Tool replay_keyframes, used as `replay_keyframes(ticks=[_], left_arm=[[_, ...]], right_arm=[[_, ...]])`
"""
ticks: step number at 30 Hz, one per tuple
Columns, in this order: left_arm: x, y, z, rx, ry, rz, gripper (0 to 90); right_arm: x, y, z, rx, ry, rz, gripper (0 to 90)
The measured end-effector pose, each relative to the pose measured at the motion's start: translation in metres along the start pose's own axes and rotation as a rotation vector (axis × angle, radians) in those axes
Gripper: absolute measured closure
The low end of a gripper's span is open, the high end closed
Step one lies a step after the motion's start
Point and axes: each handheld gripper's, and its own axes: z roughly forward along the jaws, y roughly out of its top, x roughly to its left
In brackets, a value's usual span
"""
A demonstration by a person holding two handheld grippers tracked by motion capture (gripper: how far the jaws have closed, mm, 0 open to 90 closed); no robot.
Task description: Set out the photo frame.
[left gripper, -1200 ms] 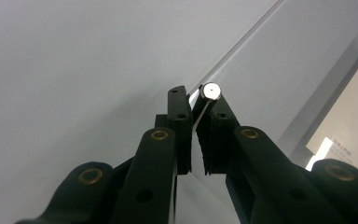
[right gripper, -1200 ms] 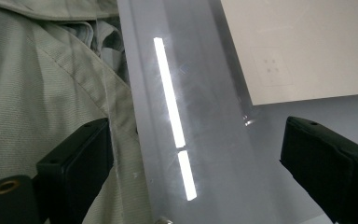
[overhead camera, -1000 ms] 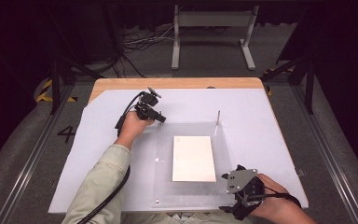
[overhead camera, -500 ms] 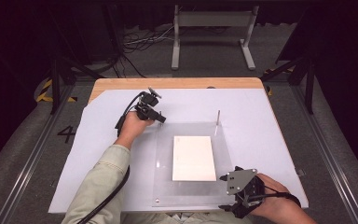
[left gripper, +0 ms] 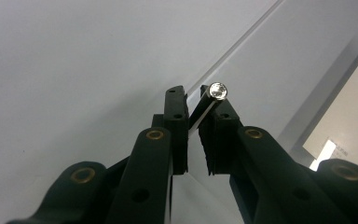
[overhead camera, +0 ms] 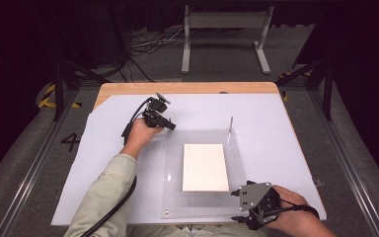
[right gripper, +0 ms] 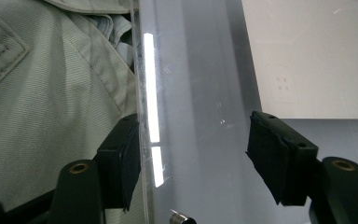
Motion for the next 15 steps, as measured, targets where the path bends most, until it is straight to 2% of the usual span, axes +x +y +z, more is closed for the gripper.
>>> replay_keyframes(ticks=[3,8,9,10,11,15], left_arm=[[-0.001,0.0,-0.001,0.007,0.009,0.006,78.5],[-0.002,0.001,-0.007,-0.027,0.005,0.012,68.9],[-0.003,0.001,-0.011,-0.033,0.024,0.024,67.2],[-0.003,0.001,-0.011,-0.033,0.024,0.024,66.1],[-0.004,0.001,-0.014,-0.042,0.037,0.037,66.1],[-0.004,-0.002,-0.023,-0.059,0.043,0.05,65.7]], right_arm=[[0.0,0.001,-0.002,-0.002,-0.001,-0.006,39.4],[0.002,0.004,-0.009,-0.02,-0.009,-0.011,45.3],[0.002,0.006,-0.013,-0.032,0.0,-0.009,49.3],[0.002,0.006,-0.013,-0.032,0.0,-0.009,49.3],[0.002,0.007,-0.013,-0.032,-0.002,-0.013,49.6],[0.001,0.01,-0.015,-0.024,0.002,-0.019,51.1]])
